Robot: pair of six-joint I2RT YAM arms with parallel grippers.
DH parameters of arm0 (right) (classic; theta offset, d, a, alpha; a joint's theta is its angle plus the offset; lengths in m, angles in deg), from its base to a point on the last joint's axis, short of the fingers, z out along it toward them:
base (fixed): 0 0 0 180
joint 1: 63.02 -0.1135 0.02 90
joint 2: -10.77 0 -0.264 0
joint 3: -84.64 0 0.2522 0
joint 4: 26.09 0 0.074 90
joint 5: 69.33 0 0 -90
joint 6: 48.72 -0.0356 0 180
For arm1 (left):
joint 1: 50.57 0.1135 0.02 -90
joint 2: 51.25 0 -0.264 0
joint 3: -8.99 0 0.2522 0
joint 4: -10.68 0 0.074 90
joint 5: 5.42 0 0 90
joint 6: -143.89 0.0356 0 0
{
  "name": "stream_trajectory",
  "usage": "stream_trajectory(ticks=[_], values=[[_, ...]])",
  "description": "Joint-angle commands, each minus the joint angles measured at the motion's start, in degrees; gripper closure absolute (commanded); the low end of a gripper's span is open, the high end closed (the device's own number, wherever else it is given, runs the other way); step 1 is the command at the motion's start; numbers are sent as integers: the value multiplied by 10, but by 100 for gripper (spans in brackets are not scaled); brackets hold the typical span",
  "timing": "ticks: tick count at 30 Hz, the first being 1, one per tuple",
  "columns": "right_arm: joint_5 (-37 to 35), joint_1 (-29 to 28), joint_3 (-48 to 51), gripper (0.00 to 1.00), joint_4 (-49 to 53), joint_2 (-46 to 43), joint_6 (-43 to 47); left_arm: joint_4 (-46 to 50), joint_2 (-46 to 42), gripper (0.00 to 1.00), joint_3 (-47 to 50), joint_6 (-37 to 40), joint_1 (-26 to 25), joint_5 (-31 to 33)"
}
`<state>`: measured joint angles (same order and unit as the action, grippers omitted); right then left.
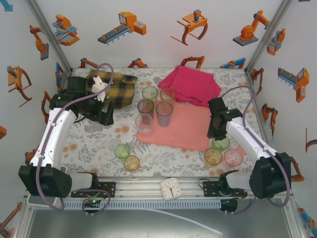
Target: Place the glasses into the tray
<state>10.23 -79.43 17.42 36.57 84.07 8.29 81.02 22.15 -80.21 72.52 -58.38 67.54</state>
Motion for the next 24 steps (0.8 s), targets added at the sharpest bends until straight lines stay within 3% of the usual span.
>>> stream_trajectory(ticks=[1, 24], values=[[-21, 4, 9, 70, -8, 7, -7, 0, -1, 1, -10, -5, 0, -12], [-36, 4, 13, 81, -30, 39, 8, 1, 1, 2, -15, -11, 0, -12]])
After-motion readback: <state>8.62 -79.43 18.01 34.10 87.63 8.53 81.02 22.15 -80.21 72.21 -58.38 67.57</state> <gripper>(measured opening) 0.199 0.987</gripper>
